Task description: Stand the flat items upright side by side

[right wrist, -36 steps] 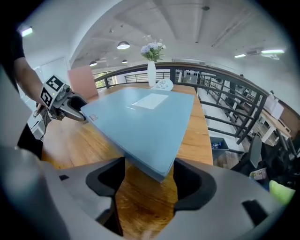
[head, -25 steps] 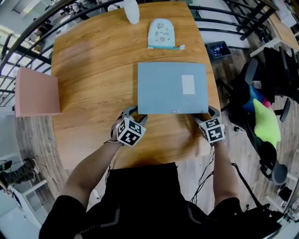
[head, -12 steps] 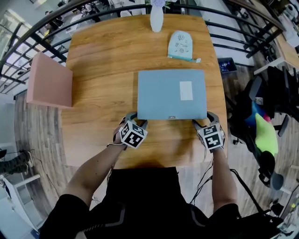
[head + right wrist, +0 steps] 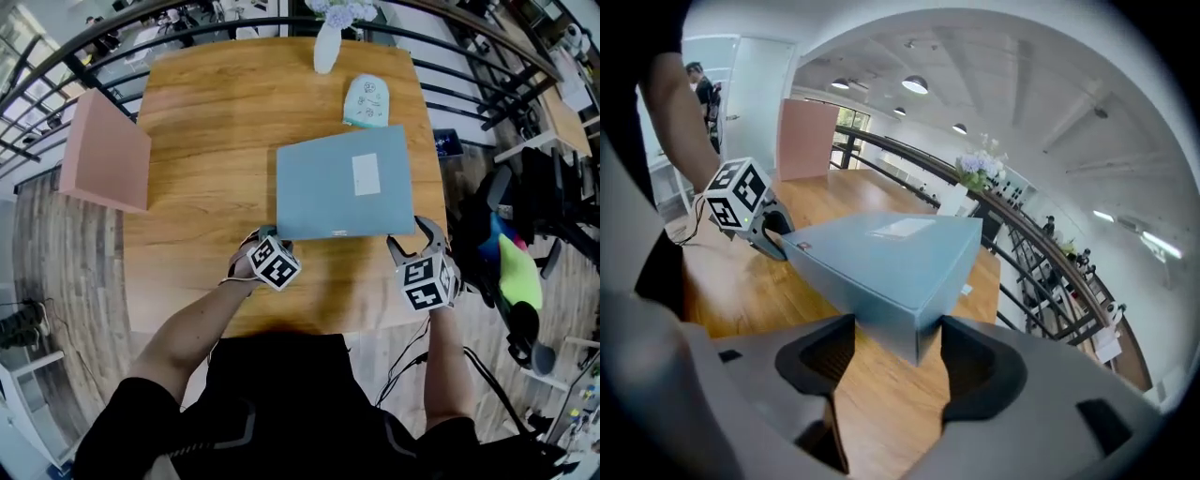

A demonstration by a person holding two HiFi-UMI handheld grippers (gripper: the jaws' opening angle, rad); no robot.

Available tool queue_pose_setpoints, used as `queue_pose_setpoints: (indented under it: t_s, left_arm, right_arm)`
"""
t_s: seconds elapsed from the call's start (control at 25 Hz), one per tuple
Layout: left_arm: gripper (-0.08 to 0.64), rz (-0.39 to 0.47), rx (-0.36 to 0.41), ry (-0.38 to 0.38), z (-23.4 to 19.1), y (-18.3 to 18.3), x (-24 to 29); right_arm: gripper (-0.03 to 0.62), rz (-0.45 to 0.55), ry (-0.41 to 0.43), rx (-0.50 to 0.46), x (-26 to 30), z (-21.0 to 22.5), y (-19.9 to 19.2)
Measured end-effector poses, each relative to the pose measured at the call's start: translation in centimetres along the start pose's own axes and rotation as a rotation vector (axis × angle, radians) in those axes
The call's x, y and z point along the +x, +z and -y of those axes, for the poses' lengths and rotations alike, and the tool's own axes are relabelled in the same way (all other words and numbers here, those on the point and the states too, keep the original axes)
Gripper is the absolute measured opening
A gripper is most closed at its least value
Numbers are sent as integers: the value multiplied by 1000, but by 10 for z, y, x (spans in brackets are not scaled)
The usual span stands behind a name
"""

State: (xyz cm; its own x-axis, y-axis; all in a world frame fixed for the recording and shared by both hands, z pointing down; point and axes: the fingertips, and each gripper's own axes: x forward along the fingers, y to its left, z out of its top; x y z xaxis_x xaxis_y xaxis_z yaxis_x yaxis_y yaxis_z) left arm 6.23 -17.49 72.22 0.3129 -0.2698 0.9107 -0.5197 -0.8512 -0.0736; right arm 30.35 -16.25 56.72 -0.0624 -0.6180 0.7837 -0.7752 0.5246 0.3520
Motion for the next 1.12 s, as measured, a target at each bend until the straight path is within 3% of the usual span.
queue_pose_setpoints:
  t_s: [0.16, 0.4, 0.64, 0.88, 1.12]
  left_arm:
    - [199, 14, -17, -25, -2, 1, -2]
    - [281, -6, -129, -57, -11, -8, -3]
    - [304, 1, -103, -105, -7, -13, -5]
    - [314, -42, -89, -127, -5, -20, -6]
    - [318, -36, -55, -197, 0, -29, -11]
  right_arm:
    - [291, 38, -31, -83, -22, -3, 36]
    - [261, 130, -21, -201, -45, -19, 83]
    - [252, 167, -26, -283, -61, -30, 119]
    - [247, 112, -97, -553, -67, -43, 150]
    - [247, 120, -110, -645, -71, -55, 176]
